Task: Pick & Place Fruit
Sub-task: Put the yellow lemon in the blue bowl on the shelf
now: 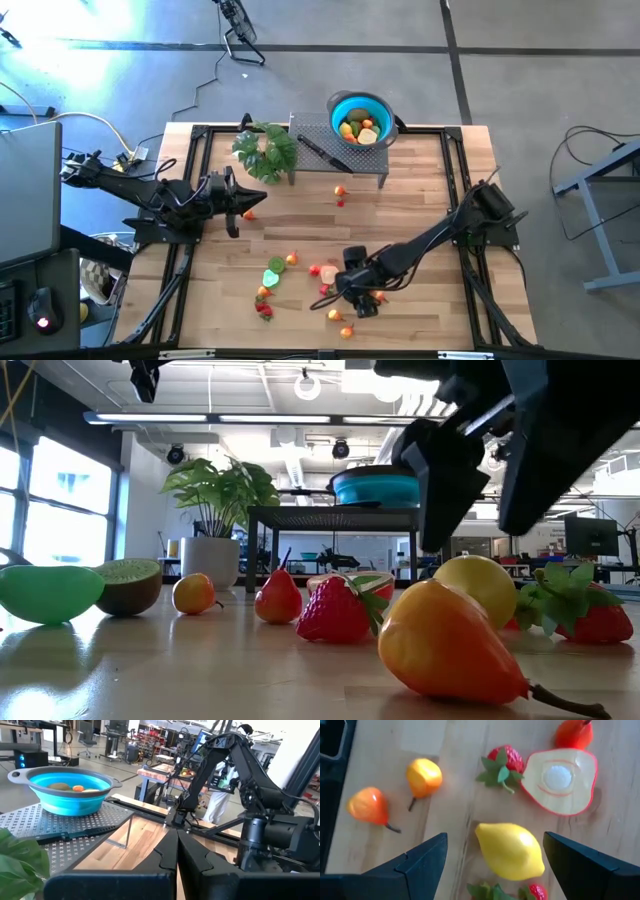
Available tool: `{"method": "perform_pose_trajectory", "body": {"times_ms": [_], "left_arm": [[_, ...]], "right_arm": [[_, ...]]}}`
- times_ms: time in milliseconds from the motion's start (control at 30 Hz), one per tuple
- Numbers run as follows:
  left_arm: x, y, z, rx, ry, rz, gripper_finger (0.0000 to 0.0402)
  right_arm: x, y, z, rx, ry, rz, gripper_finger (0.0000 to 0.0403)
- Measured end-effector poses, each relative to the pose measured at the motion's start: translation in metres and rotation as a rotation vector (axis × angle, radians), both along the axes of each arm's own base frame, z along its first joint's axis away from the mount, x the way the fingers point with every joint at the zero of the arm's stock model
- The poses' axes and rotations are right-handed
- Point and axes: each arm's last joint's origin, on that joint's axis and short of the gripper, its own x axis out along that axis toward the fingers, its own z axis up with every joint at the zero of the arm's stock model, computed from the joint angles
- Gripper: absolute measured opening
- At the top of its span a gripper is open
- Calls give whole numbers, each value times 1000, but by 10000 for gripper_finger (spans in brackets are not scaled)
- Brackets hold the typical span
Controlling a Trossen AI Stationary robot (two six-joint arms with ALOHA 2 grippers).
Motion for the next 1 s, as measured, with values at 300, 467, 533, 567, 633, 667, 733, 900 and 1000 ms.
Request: {"method": "perform_pose_trajectory", "body": {"times_ms": [300,467,533,567,633,667,733,900,1000], "left_arm": [[0,0,0,0,0,-1,0],[0,0,0,0,0,-1,0],[0,0,0,1,0,-1,0],[0,0,0,0,1,-1,0],[0,0,0,1,1,0,0],[0,0,0,1,1,0,0],[0,0,0,0,0,0,0],[0,0,0,0,0,2,0],[0,0,0,0,0,2,0]], "right_arm": [[-1,-2,-2,-60,-8,11,321],[-4,-3,-11,-51,5,15,321],[-5,-4,-13,-50,6,16,321],[-6,-4,-14,-50,11,17,321],[-7,-5,-17,-52,7,16,321],[-6,-4,-17,-51,-3,17,321],[-5,-4,-19,-41,-27,21,321],[-7,-5,-26,-43,-49,18,321],[-7,-5,-26,-60,-57,31,321]]}}
